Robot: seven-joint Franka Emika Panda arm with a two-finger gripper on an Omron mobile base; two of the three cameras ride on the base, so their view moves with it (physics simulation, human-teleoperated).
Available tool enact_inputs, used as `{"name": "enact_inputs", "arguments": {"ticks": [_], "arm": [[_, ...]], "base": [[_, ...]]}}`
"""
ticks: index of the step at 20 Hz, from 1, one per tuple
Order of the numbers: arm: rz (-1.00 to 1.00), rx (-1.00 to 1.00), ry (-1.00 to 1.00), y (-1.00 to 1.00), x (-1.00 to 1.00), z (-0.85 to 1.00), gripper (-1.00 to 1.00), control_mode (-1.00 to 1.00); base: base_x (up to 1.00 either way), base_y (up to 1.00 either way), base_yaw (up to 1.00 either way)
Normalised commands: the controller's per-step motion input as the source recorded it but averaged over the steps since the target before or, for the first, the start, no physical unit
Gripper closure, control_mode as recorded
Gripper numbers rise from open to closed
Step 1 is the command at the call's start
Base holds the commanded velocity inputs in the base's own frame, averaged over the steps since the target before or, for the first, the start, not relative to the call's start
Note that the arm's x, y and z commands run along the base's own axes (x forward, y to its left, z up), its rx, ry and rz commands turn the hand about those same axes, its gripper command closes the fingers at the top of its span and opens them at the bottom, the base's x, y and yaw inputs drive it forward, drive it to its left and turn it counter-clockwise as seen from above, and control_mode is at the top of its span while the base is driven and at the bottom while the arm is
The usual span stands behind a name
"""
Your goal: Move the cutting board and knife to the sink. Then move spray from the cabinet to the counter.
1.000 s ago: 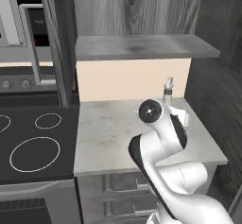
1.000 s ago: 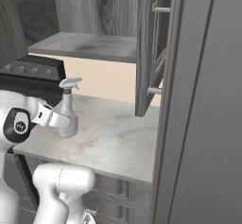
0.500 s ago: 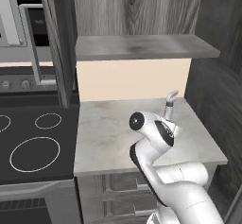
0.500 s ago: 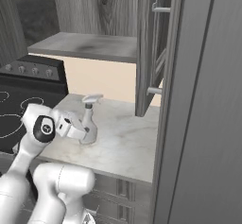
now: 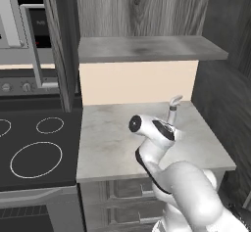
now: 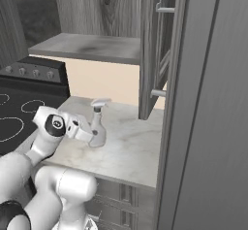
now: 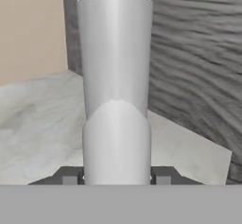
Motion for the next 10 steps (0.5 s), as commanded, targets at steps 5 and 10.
{"name": "enact_inputs", "arguments": {"ticks": [5, 10], "arm": [[-0.21, -0.12, 0.00, -0.01, 0.40, -0.51, 1.00, -1.00], [-0.20, -0.10, -0.04, -0.09, 0.30, -0.47, 1.00, -1.00]], "base": [[0.00, 0.00, 0.00], [0.00, 0.00, 0.00]]}}
